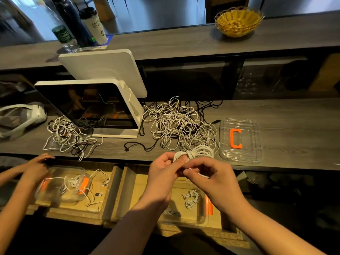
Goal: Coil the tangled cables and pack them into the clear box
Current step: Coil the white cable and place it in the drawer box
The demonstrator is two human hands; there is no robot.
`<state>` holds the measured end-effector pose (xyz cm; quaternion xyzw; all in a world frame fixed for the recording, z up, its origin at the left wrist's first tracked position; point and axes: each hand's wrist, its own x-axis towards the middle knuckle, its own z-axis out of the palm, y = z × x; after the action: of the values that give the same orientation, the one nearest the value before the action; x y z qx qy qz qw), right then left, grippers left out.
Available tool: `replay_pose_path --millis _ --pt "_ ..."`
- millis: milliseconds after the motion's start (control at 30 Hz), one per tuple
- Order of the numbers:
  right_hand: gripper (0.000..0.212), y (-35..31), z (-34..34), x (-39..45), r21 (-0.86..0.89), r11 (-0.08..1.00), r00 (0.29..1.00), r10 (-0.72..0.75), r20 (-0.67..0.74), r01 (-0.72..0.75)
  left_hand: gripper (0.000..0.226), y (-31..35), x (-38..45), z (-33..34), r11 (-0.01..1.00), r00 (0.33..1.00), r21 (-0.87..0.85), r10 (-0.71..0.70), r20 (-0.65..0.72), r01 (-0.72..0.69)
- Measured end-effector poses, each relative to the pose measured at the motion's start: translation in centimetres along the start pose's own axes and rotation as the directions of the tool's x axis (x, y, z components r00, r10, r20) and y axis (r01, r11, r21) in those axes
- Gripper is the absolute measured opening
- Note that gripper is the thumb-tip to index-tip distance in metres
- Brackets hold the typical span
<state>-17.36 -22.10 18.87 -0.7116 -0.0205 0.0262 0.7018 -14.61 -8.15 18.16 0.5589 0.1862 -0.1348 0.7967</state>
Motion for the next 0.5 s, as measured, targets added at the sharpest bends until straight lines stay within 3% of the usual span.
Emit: replay_pose_path --millis 167,300,400,500 --pt "0.028 -0.1 0.0 0.0 -0.036 0.997 0.997 -0.072 -0.005 0.072 0.021 0.3 0.1 0.4 1.000 1.000 0.003 -0.005 -0.001 0.005" --pt "0.037 0.2 -0.2 -0.2 -0.124 0.980 0.988 -0.158 0.001 0.156 0.002 0.4 0.2 1.0 1.000 1.000 0.024 0.008 -0.018 -0.008" --pt "0.044 0.3 -0.4 -0.1 -0.142 0.971 0.981 -0.195 0.014 0.195 0.000 0.5 0.4 1.2 1.000 1.000 0.007 0.010 -0.029 -0.010" --pt "0.038 0.6 -0.5 -0.1 -0.155 0.962 0.973 -0.229 -0.002 0.226 0.002 0.5 0.3 1.4 1.000 1.000 0.013 0.012 -0.013 -0.012"
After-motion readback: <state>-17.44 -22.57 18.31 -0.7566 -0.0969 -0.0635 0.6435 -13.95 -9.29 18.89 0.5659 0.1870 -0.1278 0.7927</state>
